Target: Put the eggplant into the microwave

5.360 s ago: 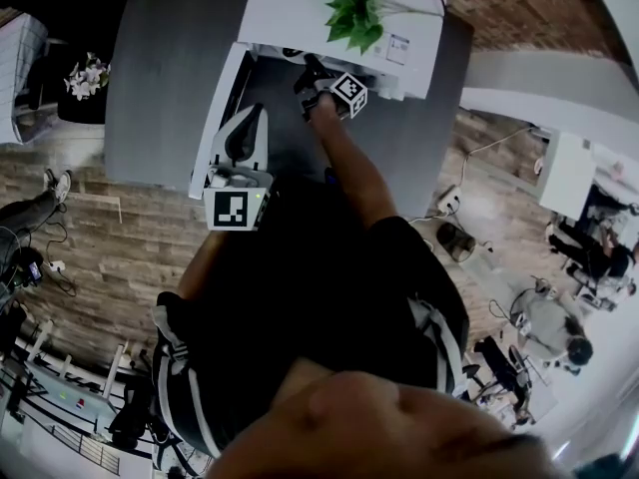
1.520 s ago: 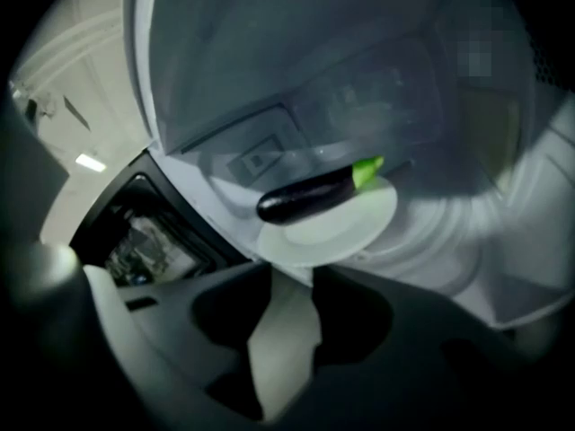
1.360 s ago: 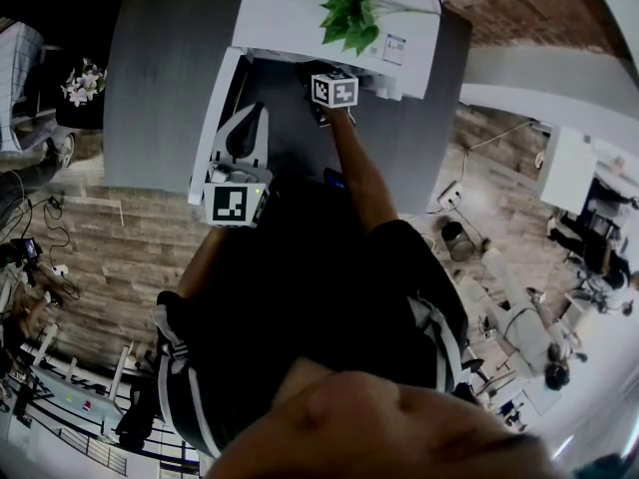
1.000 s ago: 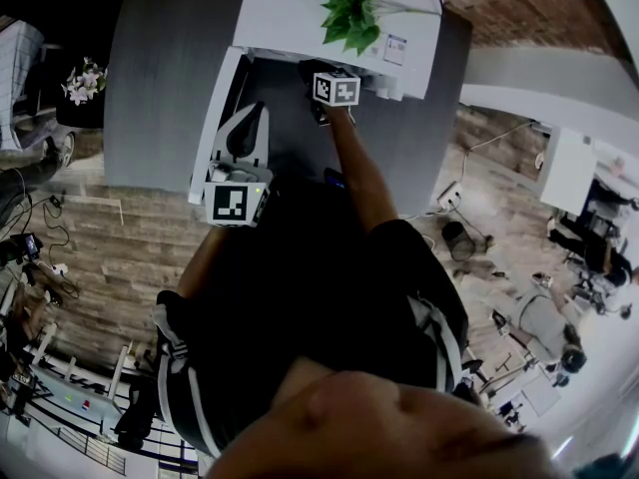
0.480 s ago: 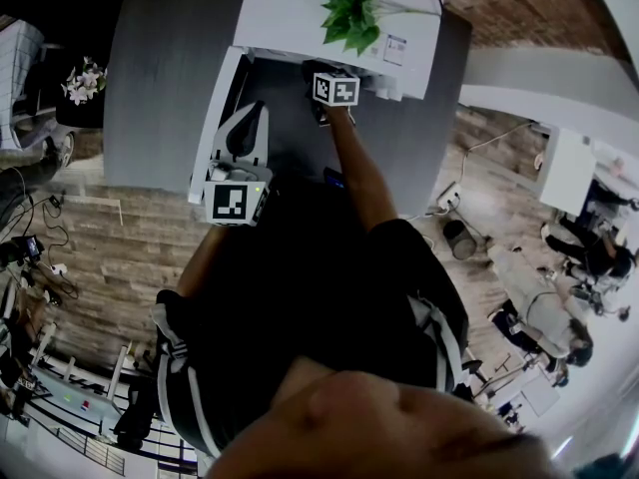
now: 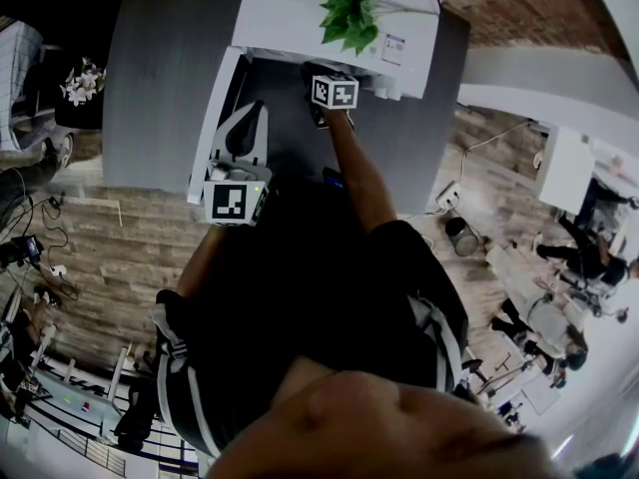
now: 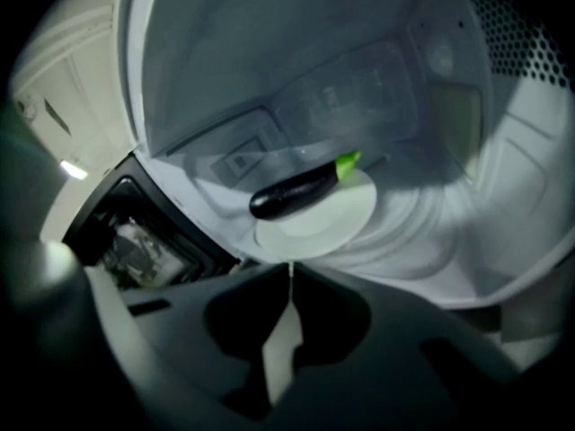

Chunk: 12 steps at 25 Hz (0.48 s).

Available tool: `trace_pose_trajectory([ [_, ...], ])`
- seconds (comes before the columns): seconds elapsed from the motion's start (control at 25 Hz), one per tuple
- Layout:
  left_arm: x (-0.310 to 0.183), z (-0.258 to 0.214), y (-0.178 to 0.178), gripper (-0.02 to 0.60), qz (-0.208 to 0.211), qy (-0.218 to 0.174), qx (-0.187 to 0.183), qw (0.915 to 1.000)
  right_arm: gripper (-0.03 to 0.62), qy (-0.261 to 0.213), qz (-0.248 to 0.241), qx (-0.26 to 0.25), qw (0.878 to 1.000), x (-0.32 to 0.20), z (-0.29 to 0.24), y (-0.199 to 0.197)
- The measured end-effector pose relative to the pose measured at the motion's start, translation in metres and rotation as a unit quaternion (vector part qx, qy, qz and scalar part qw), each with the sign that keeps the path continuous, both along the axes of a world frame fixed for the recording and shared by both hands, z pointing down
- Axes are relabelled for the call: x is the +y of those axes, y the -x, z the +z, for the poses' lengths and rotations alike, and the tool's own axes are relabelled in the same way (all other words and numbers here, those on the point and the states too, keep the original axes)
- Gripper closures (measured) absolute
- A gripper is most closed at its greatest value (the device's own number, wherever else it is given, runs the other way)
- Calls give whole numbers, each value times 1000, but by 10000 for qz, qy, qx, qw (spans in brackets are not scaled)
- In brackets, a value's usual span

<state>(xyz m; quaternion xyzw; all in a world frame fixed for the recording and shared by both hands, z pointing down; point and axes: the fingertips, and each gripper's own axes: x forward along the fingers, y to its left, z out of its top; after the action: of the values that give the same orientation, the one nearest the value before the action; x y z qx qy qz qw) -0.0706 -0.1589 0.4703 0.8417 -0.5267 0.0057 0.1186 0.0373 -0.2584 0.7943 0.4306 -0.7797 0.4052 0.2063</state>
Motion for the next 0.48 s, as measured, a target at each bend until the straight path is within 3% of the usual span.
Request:
trace_pose_trajectory([
  [0.48, 1, 2, 2, 546, -12, -29, 58, 10000, 556, -101, 139, -41, 9998, -2, -5, 16],
])
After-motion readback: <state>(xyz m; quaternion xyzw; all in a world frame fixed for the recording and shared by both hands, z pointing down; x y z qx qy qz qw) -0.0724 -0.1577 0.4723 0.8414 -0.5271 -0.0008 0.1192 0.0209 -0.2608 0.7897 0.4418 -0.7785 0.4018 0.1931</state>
